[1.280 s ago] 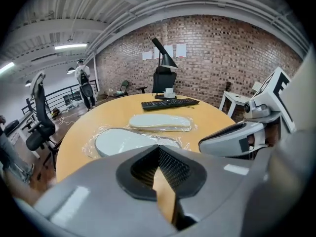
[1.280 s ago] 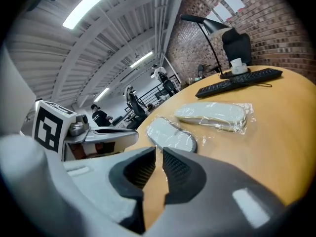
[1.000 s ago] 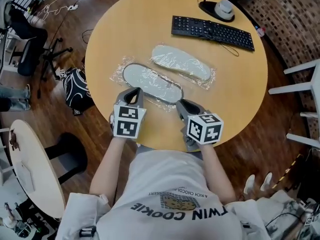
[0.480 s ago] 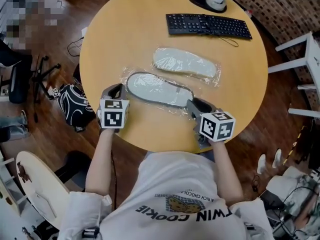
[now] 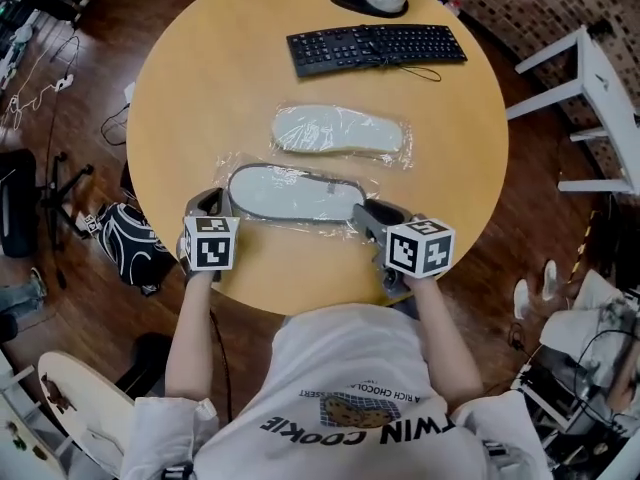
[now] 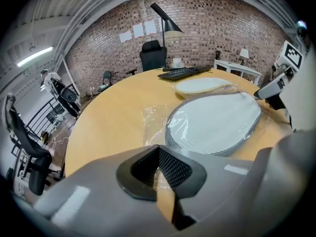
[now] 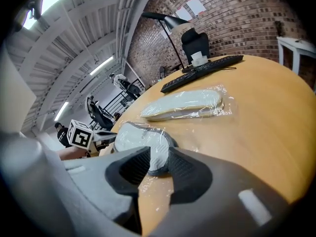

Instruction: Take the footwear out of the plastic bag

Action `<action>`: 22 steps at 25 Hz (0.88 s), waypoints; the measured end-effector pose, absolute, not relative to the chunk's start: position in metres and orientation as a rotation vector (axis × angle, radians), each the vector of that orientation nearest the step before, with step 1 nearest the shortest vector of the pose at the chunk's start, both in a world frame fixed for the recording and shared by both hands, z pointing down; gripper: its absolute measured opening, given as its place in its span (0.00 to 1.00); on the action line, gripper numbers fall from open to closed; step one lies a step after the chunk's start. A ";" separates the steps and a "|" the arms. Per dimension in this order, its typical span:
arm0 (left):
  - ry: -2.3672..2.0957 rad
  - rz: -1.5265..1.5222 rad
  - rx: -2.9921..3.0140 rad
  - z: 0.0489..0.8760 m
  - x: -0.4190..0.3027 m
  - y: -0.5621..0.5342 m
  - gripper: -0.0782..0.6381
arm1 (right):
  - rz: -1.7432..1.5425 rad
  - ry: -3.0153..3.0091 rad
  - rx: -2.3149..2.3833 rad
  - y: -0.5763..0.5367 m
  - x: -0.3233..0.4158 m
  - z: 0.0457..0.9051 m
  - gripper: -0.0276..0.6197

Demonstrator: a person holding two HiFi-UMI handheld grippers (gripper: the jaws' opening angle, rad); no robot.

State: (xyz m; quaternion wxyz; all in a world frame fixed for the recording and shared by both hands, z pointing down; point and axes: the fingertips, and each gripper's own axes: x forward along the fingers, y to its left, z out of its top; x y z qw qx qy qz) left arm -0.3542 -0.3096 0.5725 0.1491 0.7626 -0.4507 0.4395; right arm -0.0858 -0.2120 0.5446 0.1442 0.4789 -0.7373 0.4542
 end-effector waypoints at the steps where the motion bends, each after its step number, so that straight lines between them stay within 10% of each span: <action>1: -1.293 1.268 2.185 0.574 -0.355 -0.309 0.12 | 1.325 -2.129 1.373 -0.212 -0.086 0.545 0.20; 22: -1.262 1.294 2.213 0.575 -0.353 -0.313 0.12 | 1.477 -2.137 1.065 -0.216 -0.081 0.561 0.28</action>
